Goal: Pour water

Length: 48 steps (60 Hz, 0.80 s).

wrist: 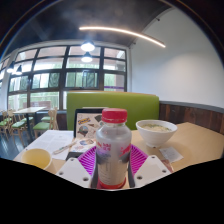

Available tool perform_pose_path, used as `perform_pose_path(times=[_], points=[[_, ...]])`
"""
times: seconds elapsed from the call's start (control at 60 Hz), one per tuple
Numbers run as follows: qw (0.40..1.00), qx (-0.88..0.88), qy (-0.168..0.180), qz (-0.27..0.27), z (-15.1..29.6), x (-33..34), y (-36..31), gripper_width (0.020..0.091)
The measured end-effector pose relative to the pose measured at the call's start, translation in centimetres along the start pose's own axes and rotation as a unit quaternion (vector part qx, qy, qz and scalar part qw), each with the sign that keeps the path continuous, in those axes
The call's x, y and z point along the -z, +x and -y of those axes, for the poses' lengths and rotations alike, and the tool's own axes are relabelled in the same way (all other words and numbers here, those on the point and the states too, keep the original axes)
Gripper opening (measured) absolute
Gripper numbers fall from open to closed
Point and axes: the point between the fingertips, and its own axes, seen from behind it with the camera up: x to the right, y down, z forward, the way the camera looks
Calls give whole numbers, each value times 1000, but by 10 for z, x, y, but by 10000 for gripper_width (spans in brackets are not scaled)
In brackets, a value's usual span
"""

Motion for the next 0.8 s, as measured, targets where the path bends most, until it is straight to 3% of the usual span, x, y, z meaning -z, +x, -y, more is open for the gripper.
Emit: perform_pose_path(times=[0.083, 0.133, 0.183, 0.2, 0.283, 0.583, 0.8], points=[[1000, 4, -17, 4, -2, 3, 1, 558], [999, -4, -51, 11, -14, 8, 1, 685], [998, -18, -62, 25, -18, 11, -2, 837], [997, -24, -65, 29, -16, 21, -4, 852], [996, -26, -73, 37, -17, 44, -7, 821], [997, 13, -37, 65, 21, 234, -23, 829], [996, 21, -27, 81, 19, 351, -28, 831]])
